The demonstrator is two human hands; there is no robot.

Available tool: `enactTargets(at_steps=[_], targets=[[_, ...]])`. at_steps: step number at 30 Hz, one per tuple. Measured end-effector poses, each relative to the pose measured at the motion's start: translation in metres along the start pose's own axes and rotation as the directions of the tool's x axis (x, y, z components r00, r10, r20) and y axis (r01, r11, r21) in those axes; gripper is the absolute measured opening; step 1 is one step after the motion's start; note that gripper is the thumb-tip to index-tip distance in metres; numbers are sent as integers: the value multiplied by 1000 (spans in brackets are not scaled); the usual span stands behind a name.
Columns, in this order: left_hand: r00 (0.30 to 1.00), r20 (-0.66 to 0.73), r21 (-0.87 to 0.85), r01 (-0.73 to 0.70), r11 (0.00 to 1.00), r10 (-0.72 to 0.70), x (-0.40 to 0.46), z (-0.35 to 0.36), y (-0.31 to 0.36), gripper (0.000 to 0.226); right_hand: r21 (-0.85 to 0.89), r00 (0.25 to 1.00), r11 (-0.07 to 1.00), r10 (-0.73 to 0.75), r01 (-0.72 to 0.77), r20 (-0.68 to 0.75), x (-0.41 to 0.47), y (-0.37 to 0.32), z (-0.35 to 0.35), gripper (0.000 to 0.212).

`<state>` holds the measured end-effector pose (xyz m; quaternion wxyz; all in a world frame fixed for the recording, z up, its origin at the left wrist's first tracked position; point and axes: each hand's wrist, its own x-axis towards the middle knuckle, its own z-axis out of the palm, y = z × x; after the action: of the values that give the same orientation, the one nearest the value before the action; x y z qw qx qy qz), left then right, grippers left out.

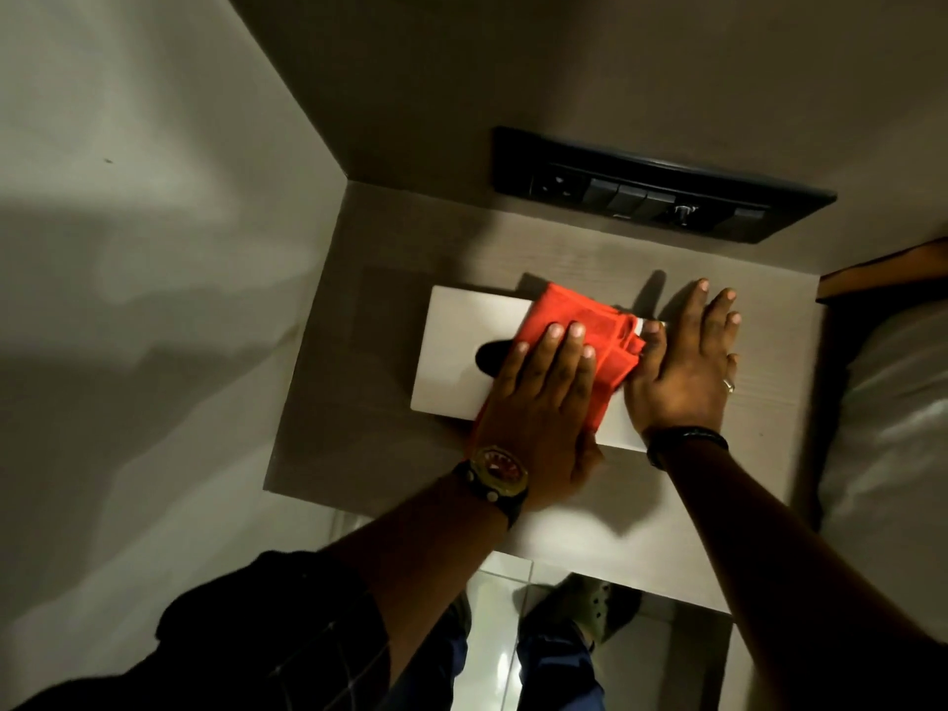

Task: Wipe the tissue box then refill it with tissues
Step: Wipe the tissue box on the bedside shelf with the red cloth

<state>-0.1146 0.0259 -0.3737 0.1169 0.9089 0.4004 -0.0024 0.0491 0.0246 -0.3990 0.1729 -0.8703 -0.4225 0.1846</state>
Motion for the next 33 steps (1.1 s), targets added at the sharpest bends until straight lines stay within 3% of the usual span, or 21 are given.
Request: enactTargets(at_steps=[3,7,10,16,21,23,28,33], targets=[[1000,-16,15,-12,1000,13,-7,-2,-27,68,-19,1000,1000,-4,4,-3,0,0,0,63],[996,-59,30,72,997,-70,-27,-6,-82,71,-64,1000,998,1,-1,-12,-2,-2,-1,63],[988,-14,26,152,988,-151,-32,-8,-103,74,-87,1000,996,0,-1,-10,-3,-3,-2,63],[967,-113,71,237,969,-228,0,-4,-62,72,-136,1000,991,11,-12,-9,-3,-3,1,63],[945,-90,-15,313,949,-314,34,-3,-28,74,-129,1000,991,23,-24,-8,-4,-4,0,63],[948,-98,-28,302,953,-303,36,-2,-27,73,-127,1000,992,25,-26,-6,-4,-4,0,63],[993,-109,75,51,996,-43,-4,-2,-73,68,-110,1000,994,24,-23,12,-3,-6,-2,64],[977,-23,60,215,975,-214,-9,-8,-88,73,-97,999,995,32,-30,27,-4,-6,-1,65]])
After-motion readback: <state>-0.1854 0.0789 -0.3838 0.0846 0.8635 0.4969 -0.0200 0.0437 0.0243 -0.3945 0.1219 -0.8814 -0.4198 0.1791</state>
